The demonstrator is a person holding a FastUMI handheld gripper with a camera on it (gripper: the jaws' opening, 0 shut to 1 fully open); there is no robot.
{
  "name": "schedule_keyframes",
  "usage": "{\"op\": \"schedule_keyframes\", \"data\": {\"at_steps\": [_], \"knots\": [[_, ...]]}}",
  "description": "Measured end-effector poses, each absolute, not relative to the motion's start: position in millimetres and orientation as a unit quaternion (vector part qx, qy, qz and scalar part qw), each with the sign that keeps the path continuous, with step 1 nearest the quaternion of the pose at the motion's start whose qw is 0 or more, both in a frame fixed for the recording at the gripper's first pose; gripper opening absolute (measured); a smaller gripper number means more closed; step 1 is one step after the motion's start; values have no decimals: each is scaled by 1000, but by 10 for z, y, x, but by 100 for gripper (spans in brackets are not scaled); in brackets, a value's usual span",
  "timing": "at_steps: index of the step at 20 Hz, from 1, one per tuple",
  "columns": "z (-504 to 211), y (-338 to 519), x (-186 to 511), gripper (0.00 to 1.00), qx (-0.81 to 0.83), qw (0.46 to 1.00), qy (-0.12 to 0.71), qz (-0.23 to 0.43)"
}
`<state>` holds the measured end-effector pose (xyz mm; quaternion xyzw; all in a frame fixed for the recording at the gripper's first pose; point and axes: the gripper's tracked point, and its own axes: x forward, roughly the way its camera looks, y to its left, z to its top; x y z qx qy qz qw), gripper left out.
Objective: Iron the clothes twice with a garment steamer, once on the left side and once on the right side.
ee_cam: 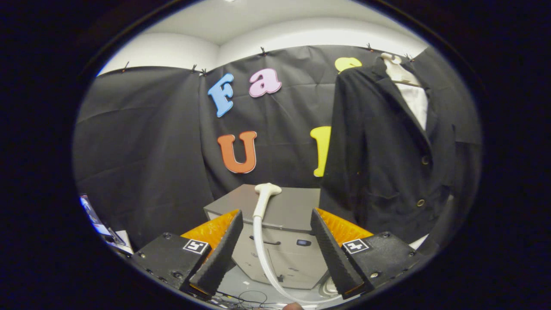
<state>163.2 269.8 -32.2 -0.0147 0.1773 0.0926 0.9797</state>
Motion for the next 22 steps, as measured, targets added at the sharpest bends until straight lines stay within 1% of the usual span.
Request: {"op": "schedule_keyframes", "data": {"at_steps": [5,10,13,15,20,22], "knots": [[-669,3147,2495,98,-16,964,234,129],[-1281,3431,3498,98,-35,936,325,131],[-1669,3502,3973,96,-41,918,376,115],[-1883,3529,4214,95,-52,910,398,101],[-2228,3444,4414,91,-71,893,440,68],[-2283,3412,4425,86,-71,890,447,55]]}}
